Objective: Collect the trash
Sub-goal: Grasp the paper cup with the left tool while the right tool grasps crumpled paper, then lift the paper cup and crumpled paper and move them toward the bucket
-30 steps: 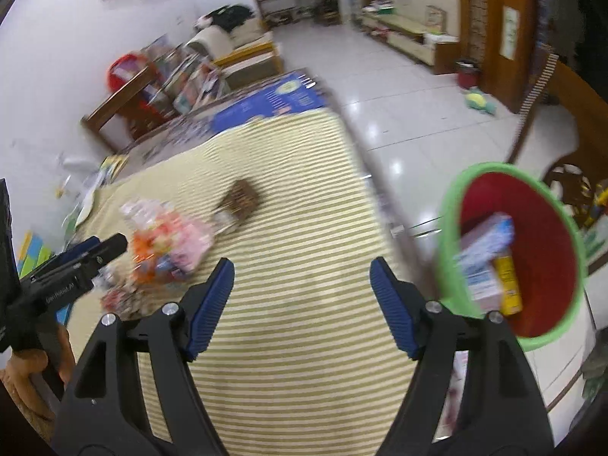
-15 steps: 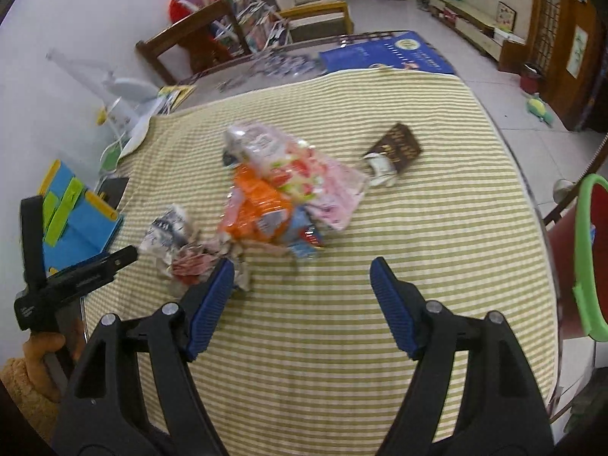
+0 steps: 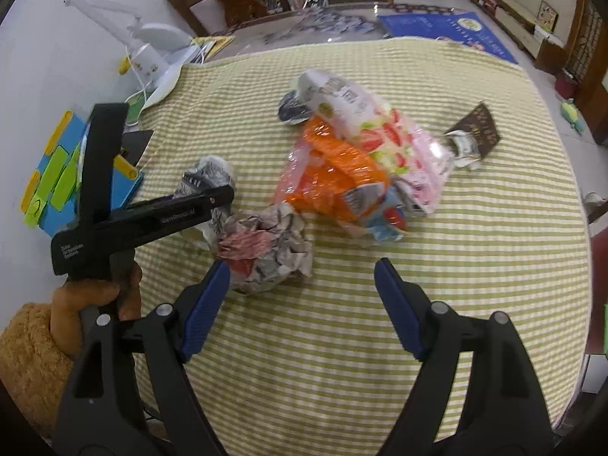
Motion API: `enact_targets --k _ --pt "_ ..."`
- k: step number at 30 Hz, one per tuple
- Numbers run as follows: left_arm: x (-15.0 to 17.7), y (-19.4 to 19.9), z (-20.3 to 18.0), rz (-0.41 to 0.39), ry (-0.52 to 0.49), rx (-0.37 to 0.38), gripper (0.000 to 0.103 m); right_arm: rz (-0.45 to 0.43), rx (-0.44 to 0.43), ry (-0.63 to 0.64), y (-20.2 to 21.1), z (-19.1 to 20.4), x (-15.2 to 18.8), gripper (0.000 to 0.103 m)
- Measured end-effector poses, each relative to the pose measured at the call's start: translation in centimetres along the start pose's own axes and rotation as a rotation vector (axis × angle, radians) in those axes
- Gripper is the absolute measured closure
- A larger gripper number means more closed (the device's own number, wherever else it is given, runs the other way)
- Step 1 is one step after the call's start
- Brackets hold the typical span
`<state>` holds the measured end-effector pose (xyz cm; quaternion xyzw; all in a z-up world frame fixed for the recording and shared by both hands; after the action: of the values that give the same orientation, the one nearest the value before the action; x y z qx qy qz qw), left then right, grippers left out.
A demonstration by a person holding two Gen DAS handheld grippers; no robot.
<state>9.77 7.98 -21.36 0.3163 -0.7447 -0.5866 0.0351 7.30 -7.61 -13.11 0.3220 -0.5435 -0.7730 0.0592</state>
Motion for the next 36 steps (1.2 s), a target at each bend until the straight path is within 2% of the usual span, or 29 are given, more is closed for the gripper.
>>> enact_targets --k 5,10,12,13,14,16,20,27,36 --pt "-1.3 1.9 1.7 -0.049 0.052 0.002 0.055 0.063 -0.078 -0.004 -3.3 1.4 -0.9 0.026" --pt "-1.8 3.2 3.1 -0.077 0.098 0.006 0.054 0.127 -0.096 -0.003 -6.4 2.1 -1.4 0.027" --pt "-1.5 3.7 3.4 -0.087 0.098 0.005 0.054 0.161 -0.090 0.007 -7.4 2.2 -1.1 0.041" --pt "-1.5 3.8 3.3 -0.094 0.095 0.002 0.054 0.168 -0.095 0.011 -7.6 2.3 -1.0 0.053" --pt "-1.4 4.2 3.2 -0.097 0.093 0.001 0.054 0.161 -0.105 0.009 -7.4 2.3 -1.0 0.056" --pt "-1.4 4.6 2.9 -0.105 0.089 0.003 0.054 0.127 -0.085 0.023 -6.5 2.3 -1.1 0.060" --pt "-1.0 5.8 1.8 -0.123 0.067 0.022 0.054 0.019 -0.031 0.056 -3.1 2.0 -1.8 0.060" --pt "0.0 8.5 -2.3 -0.171 -0.028 0.053 0.054 -0.169 0.056 0.005 3.6 -0.6 -1.7 0.060" --pt "2.5 10.1 -7.5 -0.194 -0.147 0.088 0.054 -0.268 0.114 -0.076 8.6 -4.2 0.6 0.060"
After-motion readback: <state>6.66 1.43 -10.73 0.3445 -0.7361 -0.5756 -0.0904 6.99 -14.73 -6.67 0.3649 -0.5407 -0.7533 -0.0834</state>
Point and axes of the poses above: each gripper's, at about its wrist camera, not at the fingertips, and y roughly against the way its jaws point, z to its left, x to its underside, the point moved 3 cm from there along -y, roughly the way its jaws point, and after that the axes turned 11 degrees about y, right-handed, at the moved point
